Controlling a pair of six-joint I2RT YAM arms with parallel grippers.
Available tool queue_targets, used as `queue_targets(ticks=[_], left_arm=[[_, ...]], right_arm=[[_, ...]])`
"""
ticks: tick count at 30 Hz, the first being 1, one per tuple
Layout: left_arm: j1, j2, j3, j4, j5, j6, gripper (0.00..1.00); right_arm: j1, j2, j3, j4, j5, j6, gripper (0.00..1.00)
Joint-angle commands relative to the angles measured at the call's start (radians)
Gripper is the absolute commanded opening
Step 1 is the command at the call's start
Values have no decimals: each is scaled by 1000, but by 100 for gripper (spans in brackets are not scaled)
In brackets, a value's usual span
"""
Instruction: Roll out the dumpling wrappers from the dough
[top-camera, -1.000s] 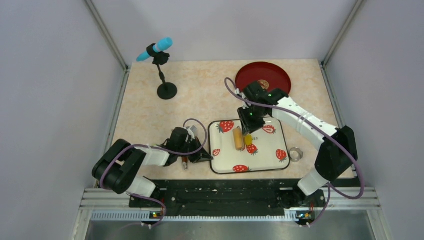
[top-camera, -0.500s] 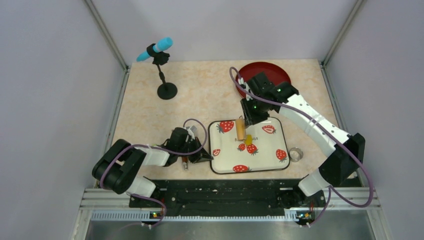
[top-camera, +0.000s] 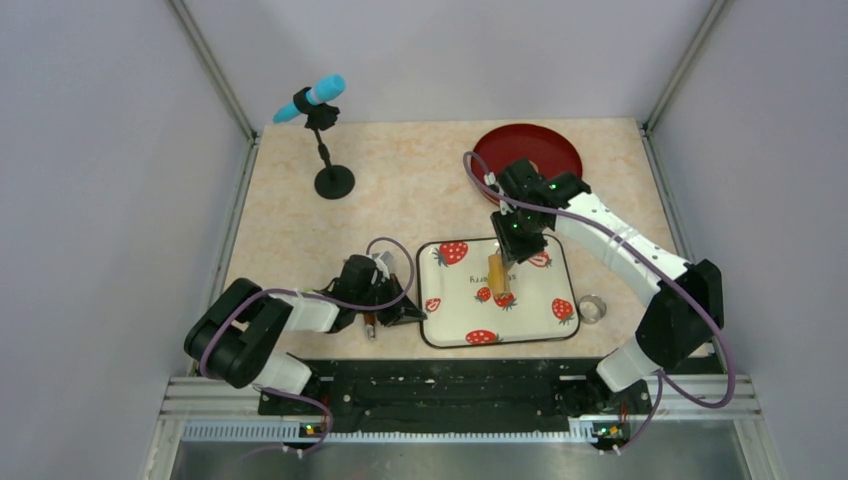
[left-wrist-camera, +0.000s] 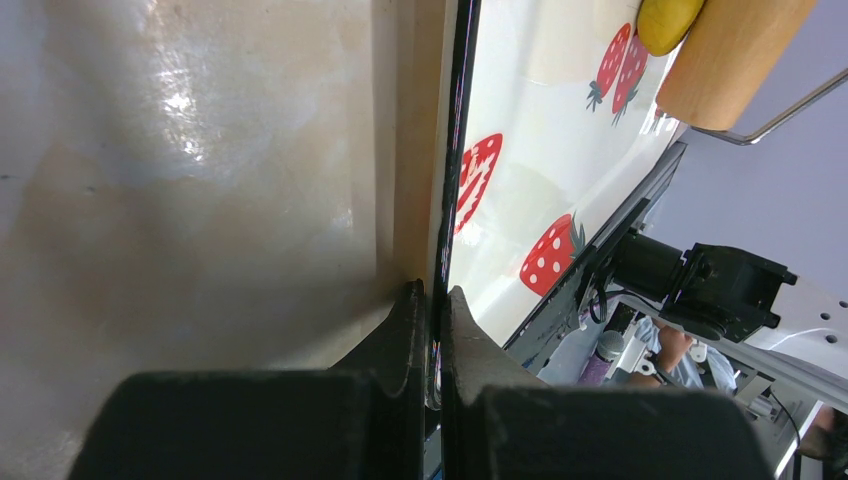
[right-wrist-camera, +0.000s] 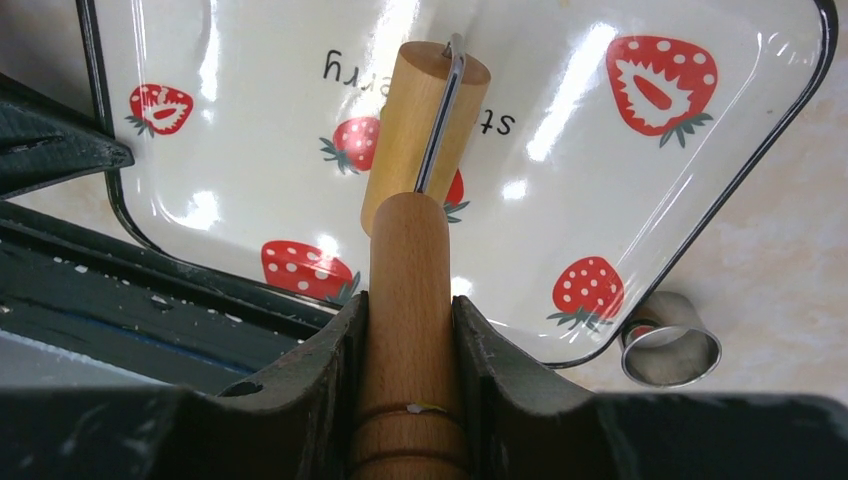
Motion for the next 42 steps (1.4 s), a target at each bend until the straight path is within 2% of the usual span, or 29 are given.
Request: queue_targets(ticks=[1, 9, 22, 33, 42], left_arm=[[10, 32, -35, -58, -111, 8, 0], [12, 30, -38, -53, -109, 9, 0], [14, 30, -38, -55, -109, 7, 0], [16, 32, -40, -55, -108, 6, 0], [15, 29, -41, -55, -111, 6, 0]], right_arm=[[-15, 8, -21, 60, -16, -1, 0], [-17, 15, -46, 86, -29, 4, 0], [-17, 31, -68, 61, 77, 0, 0], [-16, 57, -126, 120, 46, 10, 0], [-11, 61, -163, 138, 117, 11, 0]])
